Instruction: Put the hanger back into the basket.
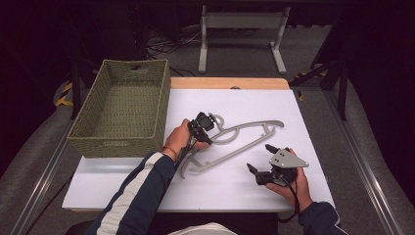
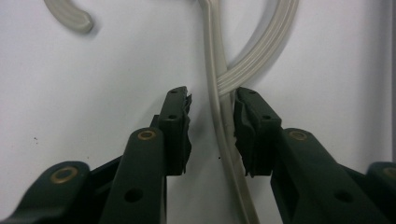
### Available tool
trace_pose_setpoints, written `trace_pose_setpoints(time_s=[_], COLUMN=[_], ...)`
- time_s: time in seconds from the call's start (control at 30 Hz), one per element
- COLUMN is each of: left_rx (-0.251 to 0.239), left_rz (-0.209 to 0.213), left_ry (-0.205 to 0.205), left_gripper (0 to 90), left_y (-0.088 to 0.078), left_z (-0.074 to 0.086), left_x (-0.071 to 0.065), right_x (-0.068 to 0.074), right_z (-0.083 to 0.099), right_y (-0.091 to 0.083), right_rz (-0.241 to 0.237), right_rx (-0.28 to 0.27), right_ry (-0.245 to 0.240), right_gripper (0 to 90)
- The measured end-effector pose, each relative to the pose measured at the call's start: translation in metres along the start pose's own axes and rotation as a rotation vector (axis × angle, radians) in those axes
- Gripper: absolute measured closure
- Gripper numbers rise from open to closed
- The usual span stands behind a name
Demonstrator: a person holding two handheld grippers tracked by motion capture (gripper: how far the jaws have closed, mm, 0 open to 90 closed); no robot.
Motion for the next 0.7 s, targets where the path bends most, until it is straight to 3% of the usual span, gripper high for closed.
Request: trace_pose_setpoints(time_s=[0.1, 0.27, 0.33, 0.37, 0.4, 0.43, 0.5, 0.53, 0.6, 0.7], left_rx=[0.002, -0.031, -0.044, -0.072, -0.072, -0.092, -0.174, -0.227, -0.305, -0.358], left_rz=[-0.03, -0.038, -0.07, -0.124, -0.124, -0.183, -0.187, -0.219, -0.229, -0.253], left_ry=[0.037, 0.045, 0.062, 0.068, 0.068, 0.066, 0.032, 0.019, 0.001, 0.004], left_gripper=[76.2, 80.9, 81.7, 81.8, 81.9, 81.9, 81.9, 81.8, 82.0, 82.0], left_y=[0.0, 0.001, 0.001, 0.002, 0.002, 0.003, -0.002, -0.006, -0.019, -0.033], left_z=[-0.001, 0.001, 0.002, 0.003, 0.003, 0.003, 0.006, 0.007, 0.008, 0.009], left_x=[-0.006, -0.007, -0.011, -0.013, -0.013, -0.013, -0.009, -0.009, -0.009, -0.01], right_x=[-0.001, -0.003, -0.004, -0.005, -0.005, -0.004, -0.004, -0.003, -0.002, -0.004], right_z=[0.001, 0.001, 0.001, 0.001, 0.001, 0.001, 0.001, 0.0, -0.001, 0.0], right_y=[0.0, -0.002, -0.002, -0.002, -0.002, -0.002, -0.002, -0.003, -0.004, -0.005], right_rz=[0.003, 0.015, 0.019, 0.021, 0.02, 0.018, 0.02, 0.019, 0.023, 0.032], right_rx=[0.0, -0.014, -0.016, -0.016, -0.014, -0.014, -0.023, -0.03, -0.039, -0.048], right_ry=[0.005, -0.001, 0.01, 0.014, 0.016, 0.013, 0.007, 0.001, -0.007, 0.007], right_gripper=[11.2, 11.2, 11.3, 11.3, 11.6, 11.8, 11.9, 11.9, 11.9, 11.9])
Point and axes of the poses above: each handheld gripper's, and its own axes: y roughly forward along the jaws, z roughly out of its underside, x roughly to its left, the point moved 1 cm from there along y, roughly forward along the jaws, and after that the axes turned 3 degrees about z, right-handed, at the moved point
